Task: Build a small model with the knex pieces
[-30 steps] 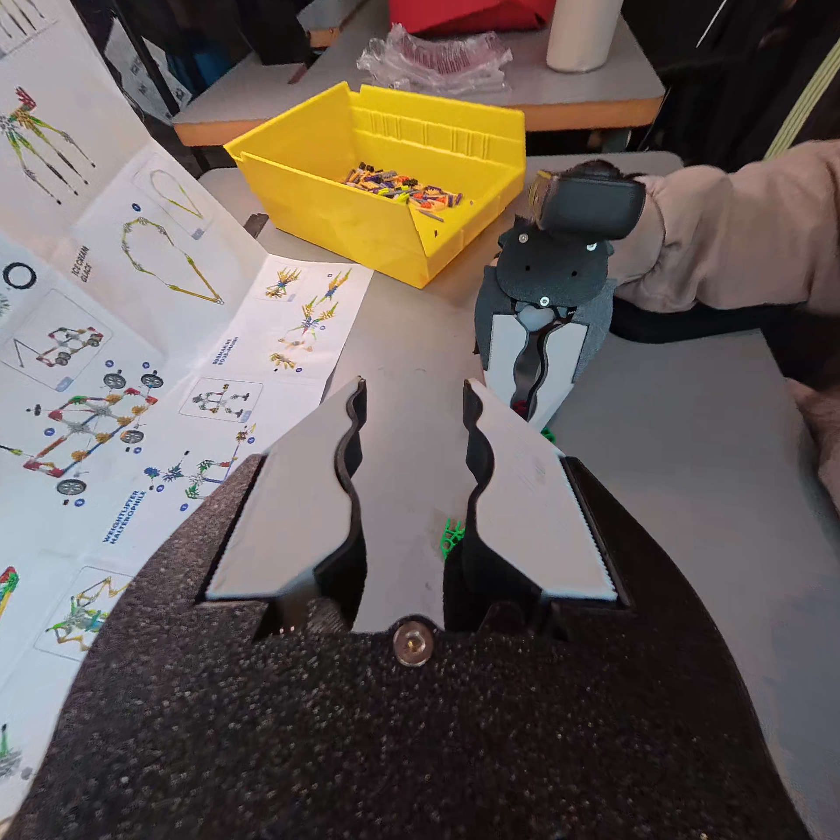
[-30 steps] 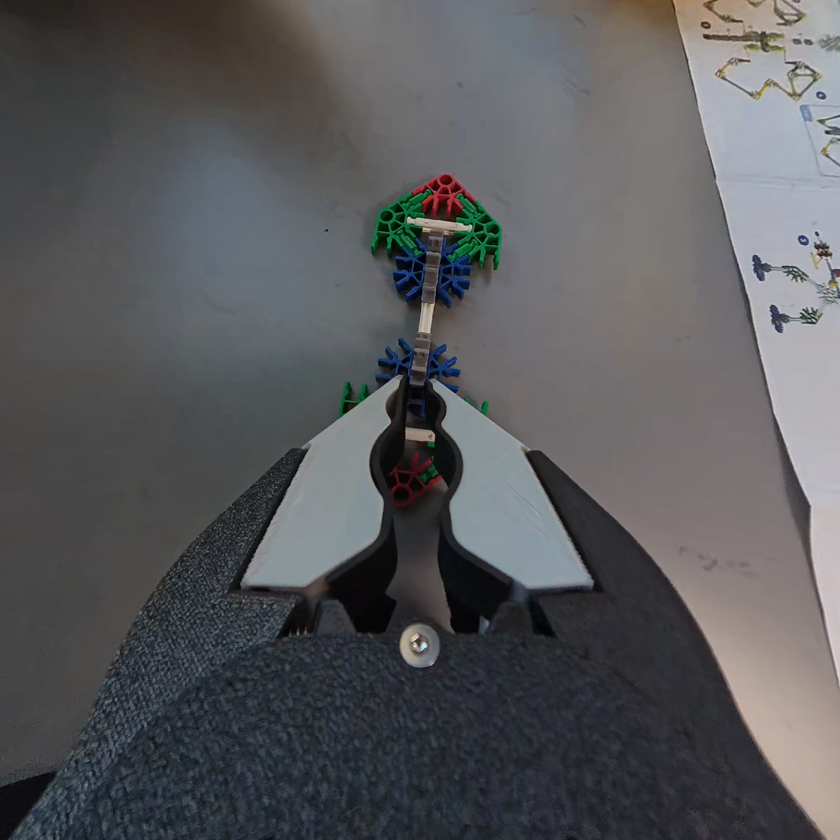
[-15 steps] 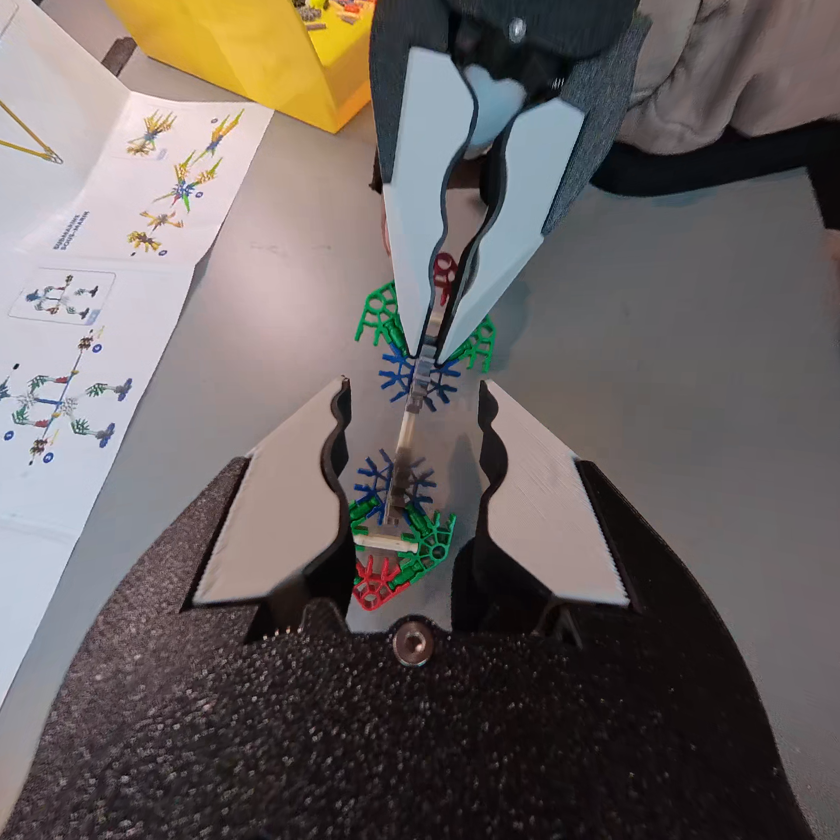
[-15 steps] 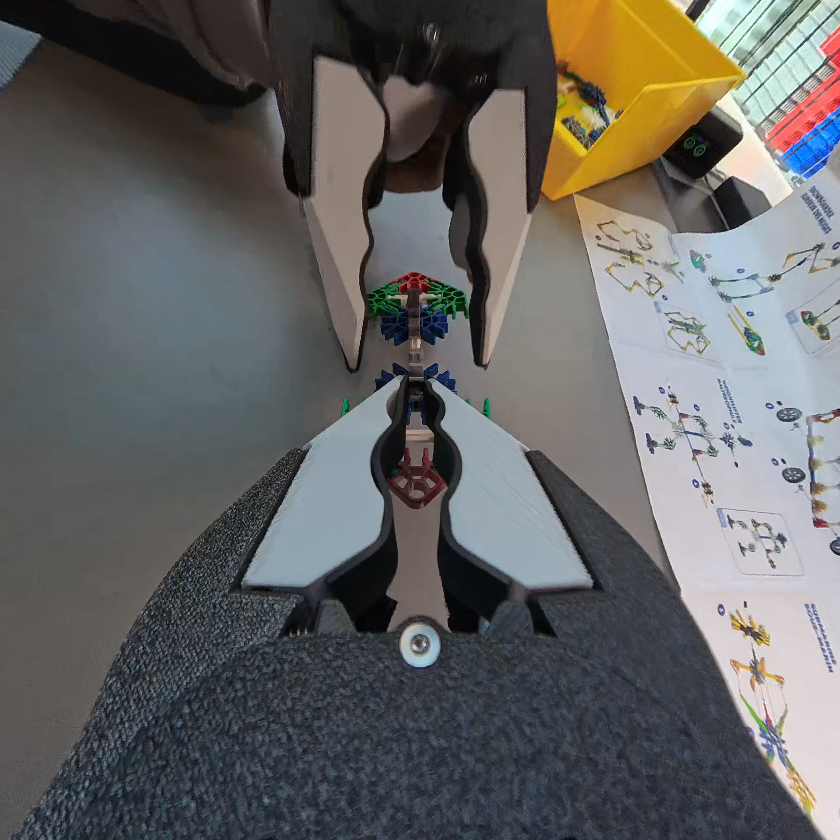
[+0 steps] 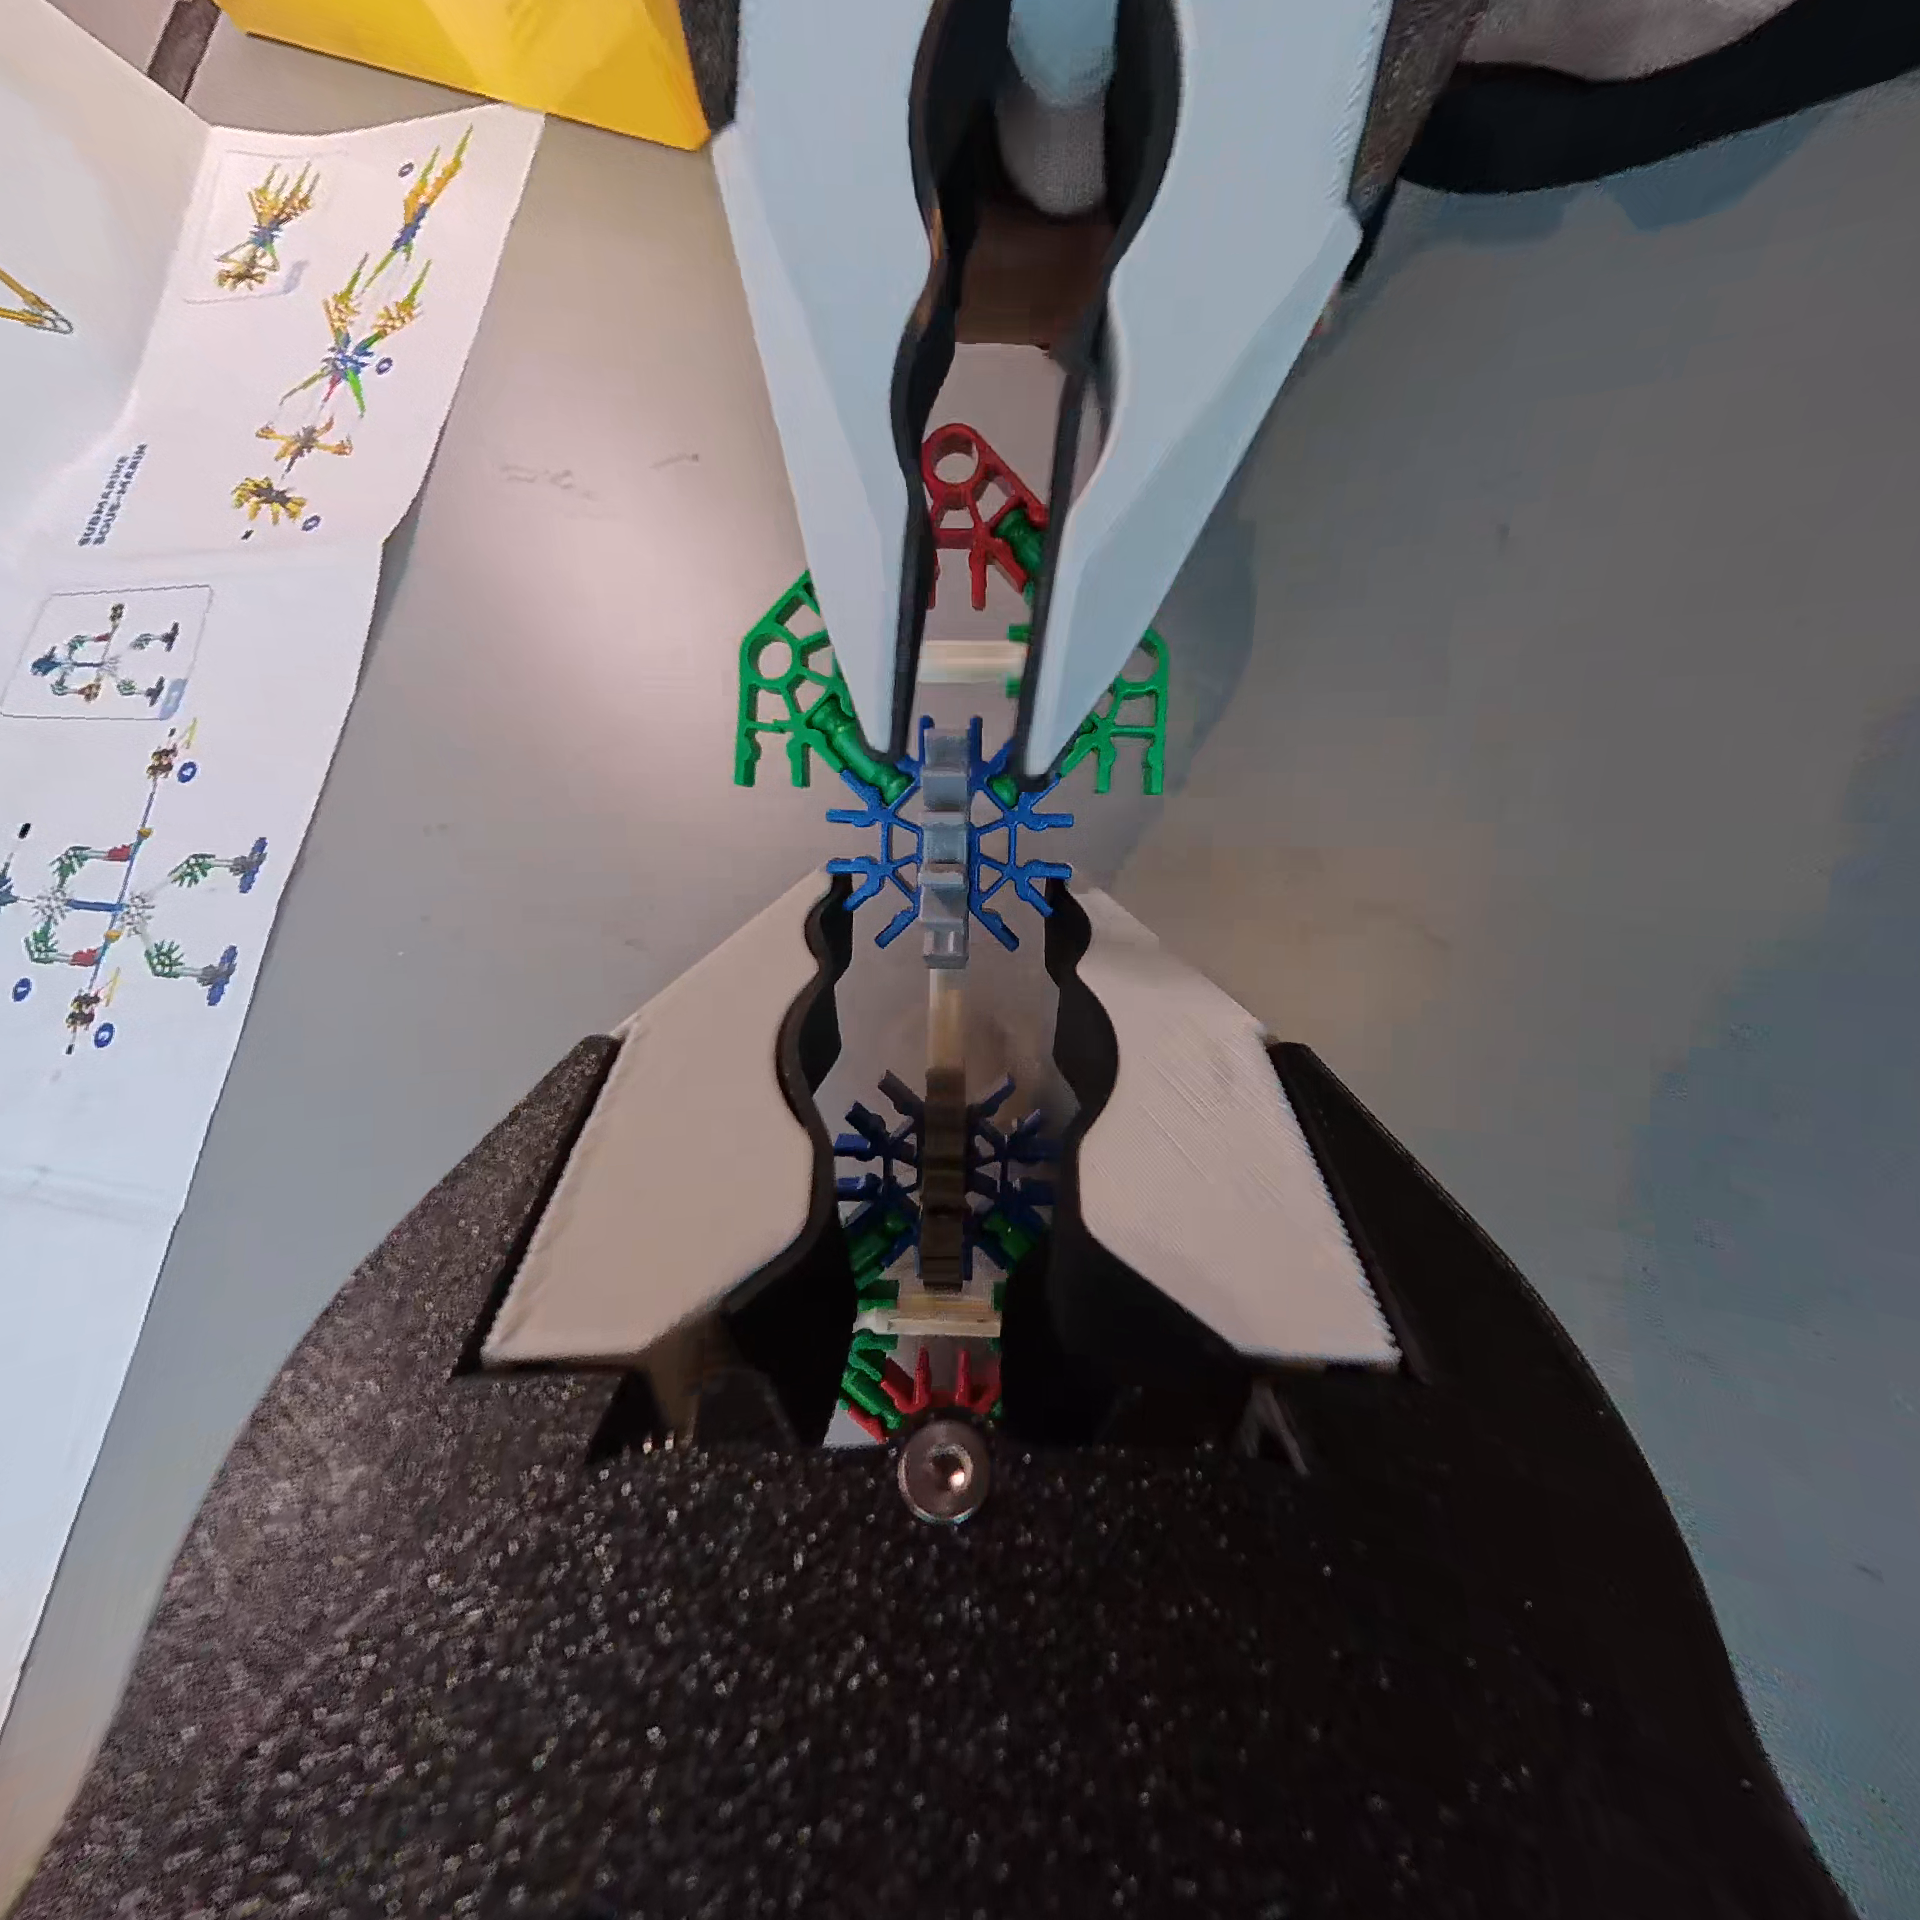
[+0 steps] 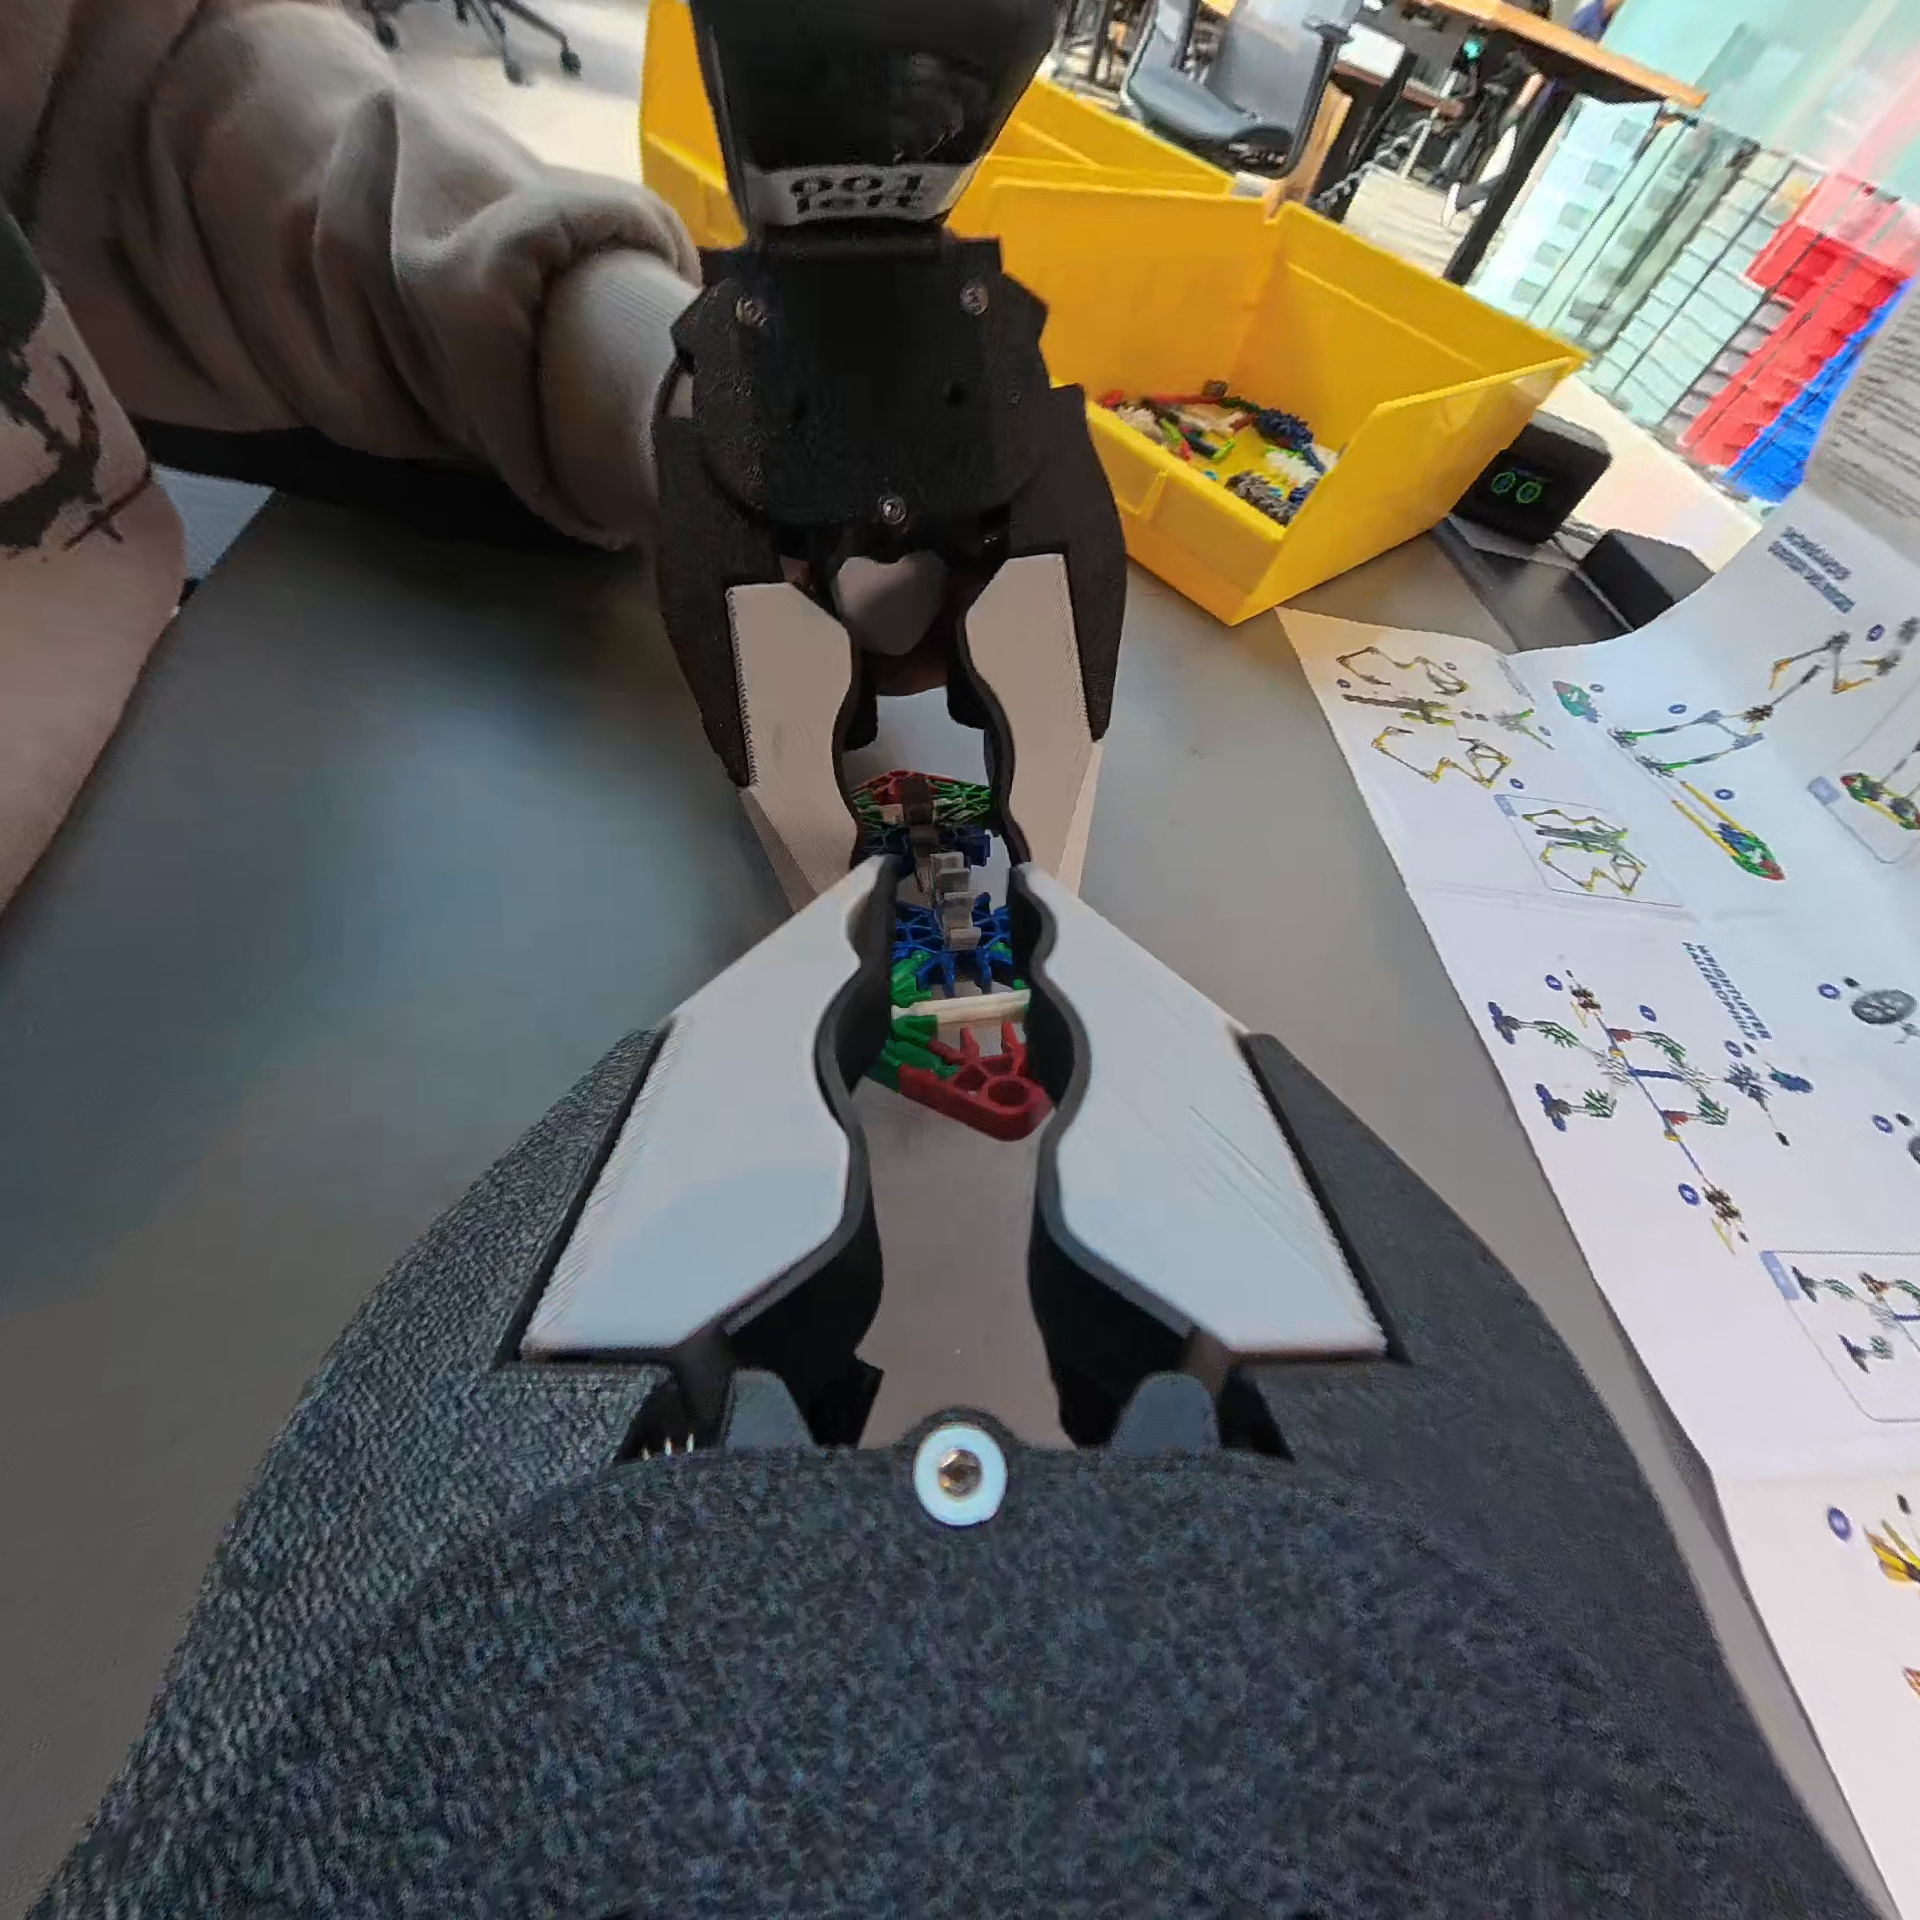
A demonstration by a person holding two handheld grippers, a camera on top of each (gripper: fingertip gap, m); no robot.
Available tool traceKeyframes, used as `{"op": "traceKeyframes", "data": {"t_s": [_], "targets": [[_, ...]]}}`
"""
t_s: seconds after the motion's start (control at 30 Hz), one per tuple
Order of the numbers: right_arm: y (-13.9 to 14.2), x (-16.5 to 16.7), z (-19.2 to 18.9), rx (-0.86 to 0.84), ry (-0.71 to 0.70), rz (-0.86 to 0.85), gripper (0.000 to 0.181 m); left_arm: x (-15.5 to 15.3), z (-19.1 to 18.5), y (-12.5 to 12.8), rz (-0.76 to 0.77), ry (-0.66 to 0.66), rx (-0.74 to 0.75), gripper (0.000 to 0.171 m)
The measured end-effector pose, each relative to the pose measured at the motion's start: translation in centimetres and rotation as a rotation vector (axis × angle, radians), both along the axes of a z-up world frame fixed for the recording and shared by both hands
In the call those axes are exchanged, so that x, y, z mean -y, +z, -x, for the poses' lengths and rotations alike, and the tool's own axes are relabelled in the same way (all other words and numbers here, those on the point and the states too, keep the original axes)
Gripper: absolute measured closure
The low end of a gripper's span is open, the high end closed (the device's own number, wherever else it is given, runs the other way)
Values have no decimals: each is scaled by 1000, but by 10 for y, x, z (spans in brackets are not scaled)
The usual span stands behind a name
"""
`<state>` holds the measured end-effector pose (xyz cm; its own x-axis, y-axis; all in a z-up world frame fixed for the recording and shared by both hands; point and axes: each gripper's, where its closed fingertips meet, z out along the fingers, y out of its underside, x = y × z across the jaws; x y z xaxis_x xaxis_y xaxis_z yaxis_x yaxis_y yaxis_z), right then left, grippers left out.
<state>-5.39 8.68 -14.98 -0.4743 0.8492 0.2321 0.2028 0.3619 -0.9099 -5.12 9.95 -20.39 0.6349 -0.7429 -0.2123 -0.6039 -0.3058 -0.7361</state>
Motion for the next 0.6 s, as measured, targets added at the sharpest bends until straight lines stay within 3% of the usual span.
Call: {"op": "traceKeyframes", "data": {"t_s": [0.17, 0.27, 0.4, 0.5, 0.6], "targets": [[19, -36, -3, -29, -117, 51, 109, -14, 15, 12, -80, 69, 62, 136], [13, -44, -8, 18, -115, 48, 94, -15, 13, 24, -139, 57, 83, 136], [4, -26, -10, 39, -40, 23, 100, -10, 1, 39, -221, -2, 100, 136], [-3, -13, -12, 53, 7, -17, 126, -8, -3, 41, -242, -26, 86, 136], [-3, -11, -11, 52, 10, -12, 131, -5, -5, 40, -232, -40, 81, 136]]}}
